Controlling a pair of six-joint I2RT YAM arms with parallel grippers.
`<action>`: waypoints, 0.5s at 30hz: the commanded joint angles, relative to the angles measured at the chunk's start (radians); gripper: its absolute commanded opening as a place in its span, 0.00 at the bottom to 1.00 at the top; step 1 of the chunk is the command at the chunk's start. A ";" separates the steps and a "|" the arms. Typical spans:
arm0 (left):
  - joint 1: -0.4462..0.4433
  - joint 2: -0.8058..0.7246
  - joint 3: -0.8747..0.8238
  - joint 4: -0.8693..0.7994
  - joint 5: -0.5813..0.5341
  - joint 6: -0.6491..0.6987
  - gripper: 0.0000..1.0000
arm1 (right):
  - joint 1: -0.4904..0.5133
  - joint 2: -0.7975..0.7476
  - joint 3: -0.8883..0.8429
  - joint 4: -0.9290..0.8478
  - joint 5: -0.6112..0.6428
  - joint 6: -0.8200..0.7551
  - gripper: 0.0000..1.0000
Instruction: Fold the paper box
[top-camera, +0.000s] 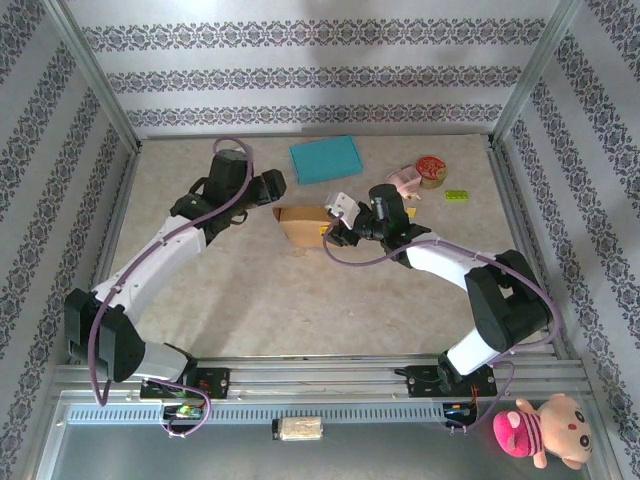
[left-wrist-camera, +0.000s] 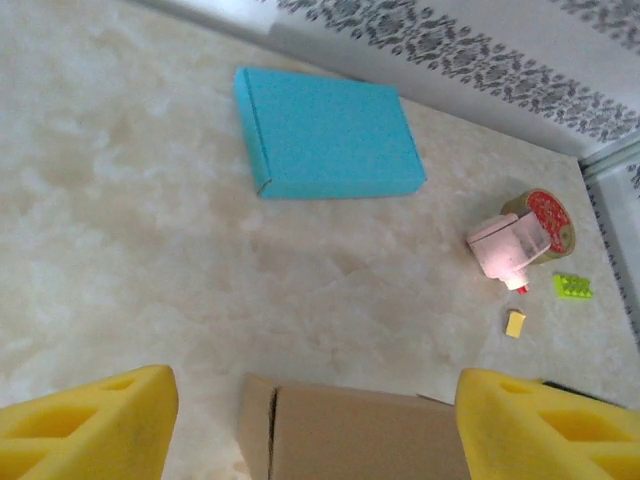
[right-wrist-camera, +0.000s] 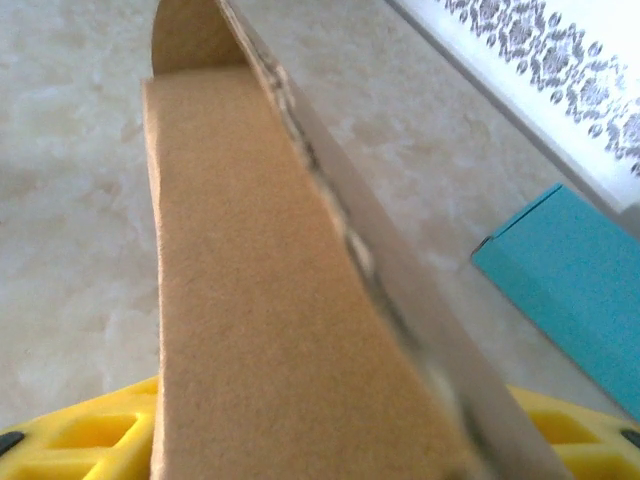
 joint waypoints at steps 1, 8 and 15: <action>0.060 0.007 -0.041 0.008 0.164 -0.157 0.69 | 0.014 0.023 -0.018 0.051 0.026 -0.018 0.62; 0.078 0.074 -0.042 0.068 0.351 -0.165 0.65 | 0.013 0.056 -0.018 0.060 0.023 0.002 0.66; 0.078 0.108 -0.046 0.071 0.366 -0.157 0.57 | -0.002 0.068 0.006 0.054 0.007 0.061 0.79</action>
